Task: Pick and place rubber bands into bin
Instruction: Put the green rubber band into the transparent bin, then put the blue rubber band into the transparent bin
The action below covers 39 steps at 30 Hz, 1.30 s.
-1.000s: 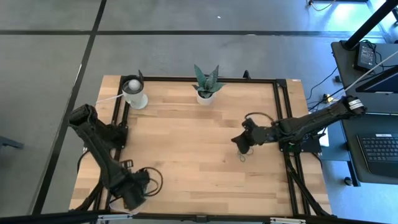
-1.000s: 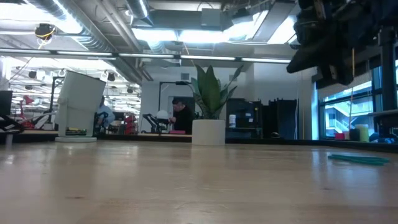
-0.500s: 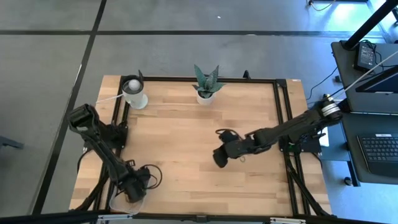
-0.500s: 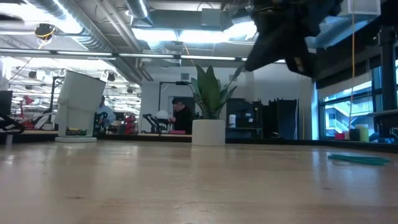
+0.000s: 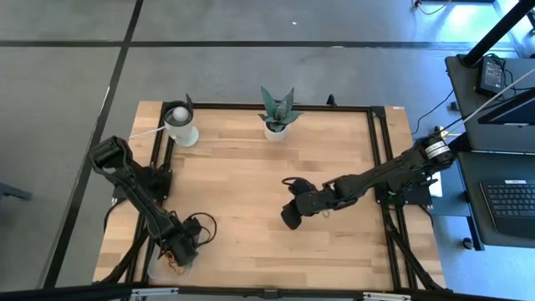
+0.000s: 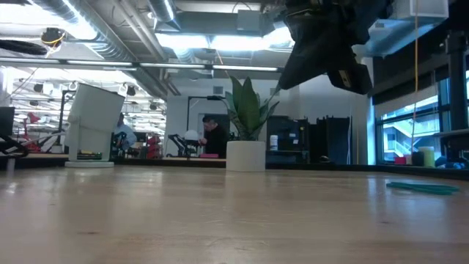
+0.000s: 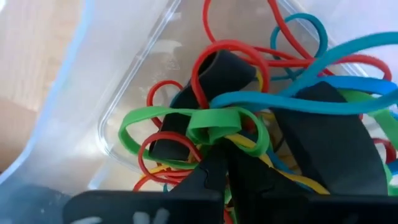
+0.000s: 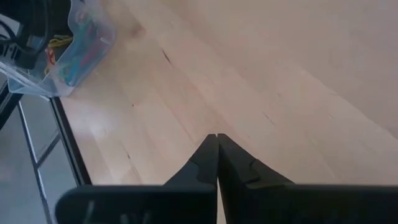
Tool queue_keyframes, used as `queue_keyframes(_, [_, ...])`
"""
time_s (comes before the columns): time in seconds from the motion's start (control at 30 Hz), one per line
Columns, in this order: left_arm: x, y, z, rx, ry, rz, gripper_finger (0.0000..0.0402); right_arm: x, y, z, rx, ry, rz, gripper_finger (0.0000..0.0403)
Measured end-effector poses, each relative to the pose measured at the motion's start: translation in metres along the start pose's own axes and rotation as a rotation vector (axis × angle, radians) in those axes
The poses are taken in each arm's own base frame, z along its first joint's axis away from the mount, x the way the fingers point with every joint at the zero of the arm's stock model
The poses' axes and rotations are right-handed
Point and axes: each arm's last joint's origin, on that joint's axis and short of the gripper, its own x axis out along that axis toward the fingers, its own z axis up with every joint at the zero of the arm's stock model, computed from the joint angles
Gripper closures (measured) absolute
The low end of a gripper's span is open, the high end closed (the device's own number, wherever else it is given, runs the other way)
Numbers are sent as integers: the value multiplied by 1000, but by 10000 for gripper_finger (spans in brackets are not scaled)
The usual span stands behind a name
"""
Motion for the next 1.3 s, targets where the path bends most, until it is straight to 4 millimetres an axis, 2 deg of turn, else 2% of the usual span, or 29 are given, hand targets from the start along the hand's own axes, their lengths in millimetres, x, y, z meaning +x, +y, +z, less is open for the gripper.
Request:
queue_keyframes(0.27, [-5, 4, 11, -116, -27, -4, 398, 0, -1, 1, -42, -2, -3, 400])
queue_keyframes(0.6, [-7, 3, 16, -125, -8, -17, 394, 0, -1, 1, -53, -2, -3, 400])
queue_keyframes(0.87, [-29, -15, 15, -50, 16, -85, 334, 0, -1, 1, -43, -1, -2, 400])
queue_keyframes(1.1, [-51, -13, 12, -37, 45, 34, 286, 0, -1, 1, -43, -1, -2, 400])
queue_keyframes(1.3, [-61, -12, 7, 16, 105, 61, 272, 0, -1, 1, -61, 1, -5, 400])
